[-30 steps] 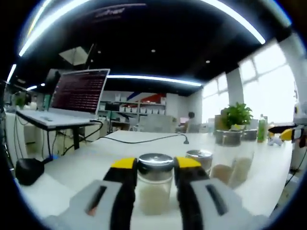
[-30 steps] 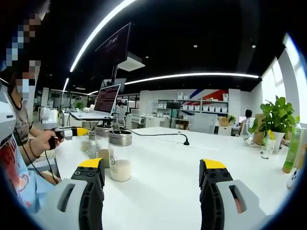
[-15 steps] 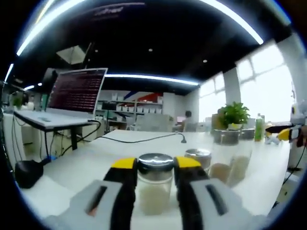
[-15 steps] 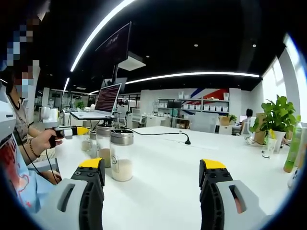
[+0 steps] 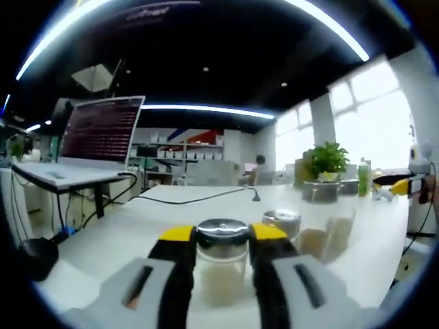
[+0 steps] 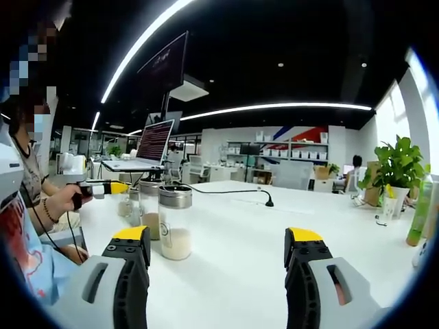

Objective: Rotate the seasoning bottle until the label or dispensing opening points toward the visible target arrow and the bottle remains upright within the marked orientation range

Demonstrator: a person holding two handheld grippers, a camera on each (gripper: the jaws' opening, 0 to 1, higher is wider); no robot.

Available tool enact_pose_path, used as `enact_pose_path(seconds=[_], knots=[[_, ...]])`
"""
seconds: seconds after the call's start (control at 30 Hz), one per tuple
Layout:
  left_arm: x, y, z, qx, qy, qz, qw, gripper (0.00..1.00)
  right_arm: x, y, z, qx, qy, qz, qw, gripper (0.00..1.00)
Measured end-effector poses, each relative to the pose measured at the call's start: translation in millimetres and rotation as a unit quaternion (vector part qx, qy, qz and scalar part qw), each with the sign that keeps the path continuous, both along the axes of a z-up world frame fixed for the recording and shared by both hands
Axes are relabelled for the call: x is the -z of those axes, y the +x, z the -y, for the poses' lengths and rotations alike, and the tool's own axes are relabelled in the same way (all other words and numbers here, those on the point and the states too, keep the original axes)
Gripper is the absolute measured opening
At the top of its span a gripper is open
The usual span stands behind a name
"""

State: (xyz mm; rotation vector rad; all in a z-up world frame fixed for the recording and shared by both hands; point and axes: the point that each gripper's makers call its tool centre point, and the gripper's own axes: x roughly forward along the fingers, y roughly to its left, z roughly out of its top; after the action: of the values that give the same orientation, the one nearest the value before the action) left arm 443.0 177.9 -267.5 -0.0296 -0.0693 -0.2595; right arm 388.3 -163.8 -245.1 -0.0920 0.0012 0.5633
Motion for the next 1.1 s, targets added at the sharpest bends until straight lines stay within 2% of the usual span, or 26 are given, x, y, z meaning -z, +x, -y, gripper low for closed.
enact_pose_path(seconds=[0.2,0.43,0.73,1.1], knots=[[0.2,0.3,-1.1,0.028,0.004,-0.010,0.9996,0.31,0.5,-0.2,-0.8,0.000,0.001,-0.001,1.0000,0.83],[2.7,-1.4,1.0,0.050,0.038,-0.007,0.9980,0.31,1.9,-0.7,-0.2,-0.001,0.002,-0.003,1.0000,0.83],[3.1,0.1,-1.3,0.098,0.032,-0.009,0.9947,0.31,3.9,-1.5,-0.7,-0.003,0.004,-0.005,1.0000,0.83],[3.2,0.8,-2.0,0.136,0.033,0.000,0.9901,0.31,2.5,-2.9,-3.9,-0.010,0.005,-0.003,0.9999,0.83]])
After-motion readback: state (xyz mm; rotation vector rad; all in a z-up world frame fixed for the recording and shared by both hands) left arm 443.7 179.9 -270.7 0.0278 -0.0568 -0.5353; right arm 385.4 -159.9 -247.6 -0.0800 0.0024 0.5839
